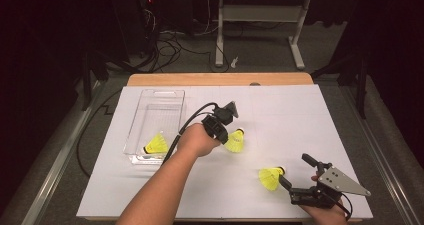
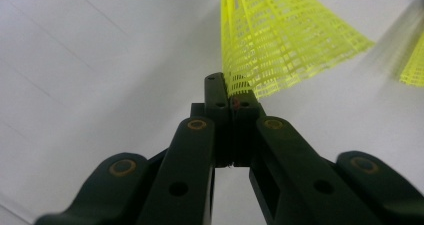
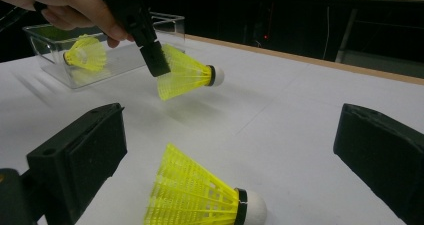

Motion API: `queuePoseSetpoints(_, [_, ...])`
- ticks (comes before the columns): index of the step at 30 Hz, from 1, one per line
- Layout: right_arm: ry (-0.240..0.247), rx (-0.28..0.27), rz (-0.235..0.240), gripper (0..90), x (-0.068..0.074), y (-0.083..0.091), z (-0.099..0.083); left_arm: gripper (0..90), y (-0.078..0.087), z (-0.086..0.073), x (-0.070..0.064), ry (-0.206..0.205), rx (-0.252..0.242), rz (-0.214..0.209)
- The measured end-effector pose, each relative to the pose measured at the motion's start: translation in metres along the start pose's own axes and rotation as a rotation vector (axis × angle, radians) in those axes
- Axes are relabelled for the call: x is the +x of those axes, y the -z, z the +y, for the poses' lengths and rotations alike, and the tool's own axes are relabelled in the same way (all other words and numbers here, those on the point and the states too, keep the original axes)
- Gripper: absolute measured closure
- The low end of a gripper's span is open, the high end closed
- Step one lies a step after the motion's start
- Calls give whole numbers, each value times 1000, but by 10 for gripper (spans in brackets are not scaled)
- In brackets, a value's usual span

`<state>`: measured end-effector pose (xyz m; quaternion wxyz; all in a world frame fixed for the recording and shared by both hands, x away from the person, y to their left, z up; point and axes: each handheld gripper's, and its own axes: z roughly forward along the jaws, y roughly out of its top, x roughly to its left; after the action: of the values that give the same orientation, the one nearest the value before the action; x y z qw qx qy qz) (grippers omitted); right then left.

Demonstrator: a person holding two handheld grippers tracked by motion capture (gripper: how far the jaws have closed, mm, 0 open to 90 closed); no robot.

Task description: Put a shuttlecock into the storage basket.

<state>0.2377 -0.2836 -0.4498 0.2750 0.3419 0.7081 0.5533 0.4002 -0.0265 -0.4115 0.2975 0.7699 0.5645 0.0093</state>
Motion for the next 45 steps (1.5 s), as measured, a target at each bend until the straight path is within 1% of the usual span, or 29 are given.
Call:
queuePoseSetpoints(3, [0,0,0,12,0,0,0,898,5,-3,1,-2,6,1])
queuePoseSetpoints(4, [0,0,-1,12,0,0,0,898,7,-4,1,-11,12,4])
queuePoseSetpoints(6, [1,1,-1,12,0,0,0,898,11,-6,2,-15,14,2])
queuePoseSetpoints(11, [3,3,-1,12,0,0,0,897,19,-12,7,-20,11,2])
queuePoseSetpoints(12, [1,2,-1,12,0,0,0,897,21,-13,8,-15,11,3])
queuePoseSetpoints(13, [3,2,-1,12,0,-1,0,897,22,-14,9,-8,15,-2])
queuePoseSetpoints(15, [5,2,-2,12,0,-1,0,896,23,-18,12,-12,18,-1])
queuePoseSetpoints(21, [4,8,-2,12,0,-1,-1,896,27,-27,17,-4,23,-13])
queuePoseSetpoints(23, [5,9,-2,12,1,-2,-1,896,29,-30,19,-12,26,-18])
queuePoseSetpoints(26, [8,12,-2,12,0,-2,-1,896,32,-34,21,-14,29,-25])
queuePoseSetpoints(30, [9,13,-2,12,1,-3,-1,896,36,-40,24,-8,39,-19])
queuePoseSetpoints(33, [9,14,-3,12,1,-3,-2,895,38,-45,26,-15,48,-22])
queuePoseSetpoints(37, [10,16,-2,12,2,-3,-2,895,39,-51,29,-9,47,-22])
queuePoseSetpoints(39, [11,16,-2,12,2,-3,-2,895,41,-54,31,-19,52,-21])
queuePoseSetpoints(45, [14,16,0,12,2,-3,-1,895,45,-64,36,-25,68,-16])
